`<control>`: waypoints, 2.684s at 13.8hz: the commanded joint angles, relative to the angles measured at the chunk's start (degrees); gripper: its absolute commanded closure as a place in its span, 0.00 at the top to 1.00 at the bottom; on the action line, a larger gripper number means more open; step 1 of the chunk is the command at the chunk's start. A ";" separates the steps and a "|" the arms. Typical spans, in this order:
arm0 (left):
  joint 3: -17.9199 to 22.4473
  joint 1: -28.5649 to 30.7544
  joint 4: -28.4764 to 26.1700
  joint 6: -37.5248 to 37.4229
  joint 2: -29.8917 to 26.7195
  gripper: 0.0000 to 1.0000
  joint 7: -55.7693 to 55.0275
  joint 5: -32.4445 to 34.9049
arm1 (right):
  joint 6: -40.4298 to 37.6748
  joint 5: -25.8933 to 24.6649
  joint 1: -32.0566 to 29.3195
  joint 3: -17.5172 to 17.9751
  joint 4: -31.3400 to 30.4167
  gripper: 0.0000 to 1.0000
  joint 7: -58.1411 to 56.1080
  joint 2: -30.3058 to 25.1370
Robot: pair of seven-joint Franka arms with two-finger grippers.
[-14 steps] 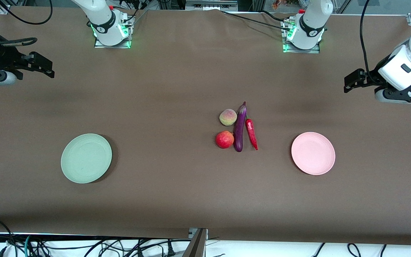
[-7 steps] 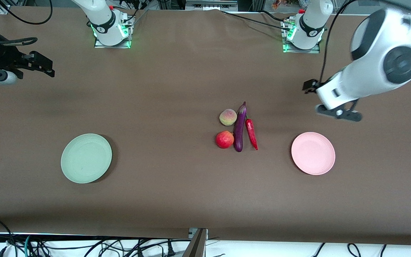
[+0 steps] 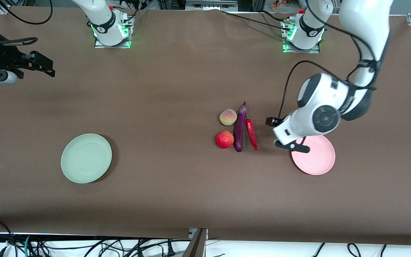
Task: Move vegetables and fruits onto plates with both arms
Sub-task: 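Reach the left gripper to the red chili while the right gripper reaches the apple, then carry the chili to the pink plate while the right gripper lifts the apple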
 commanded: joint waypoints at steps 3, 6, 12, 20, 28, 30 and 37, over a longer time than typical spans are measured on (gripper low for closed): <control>0.51 -5.68 0.74 9.38 6.81 1.00 -7.34 0.46 | -0.06 0.72 -0.66 0.72 -1.45 1.00 -0.62 -1.47; 0.95 -6.66 -1.47 13.96 8.14 1.00 -8.95 4.05 | 0.99 1.85 -0.14 0.98 -1.46 1.00 0.77 -0.60; 0.87 -6.75 -1.38 15.98 9.72 0.96 -9.12 6.88 | 12.83 5.64 9.78 1.07 -1.19 1.00 16.06 9.93; 0.87 -6.22 -1.47 16.95 10.69 0.09 -8.60 6.97 | 38.85 5.82 20.68 1.07 0.03 1.00 37.67 29.62; 1.74 2.72 6.17 3.69 7.17 0.07 9.56 7.14 | 50.37 5.37 31.50 0.81 15.22 1.00 65.96 46.76; 3.93 4.67 8.01 3.68 7.26 0.10 16.85 9.93 | 53.54 5.20 33.86 0.72 19.97 1.00 70.29 50.80; 7.37 9.75 11.19 4.82 11.12 0.14 23.57 14.71 | 63.40 1.24 45.21 -5.60 26.40 1.00 83.74 61.63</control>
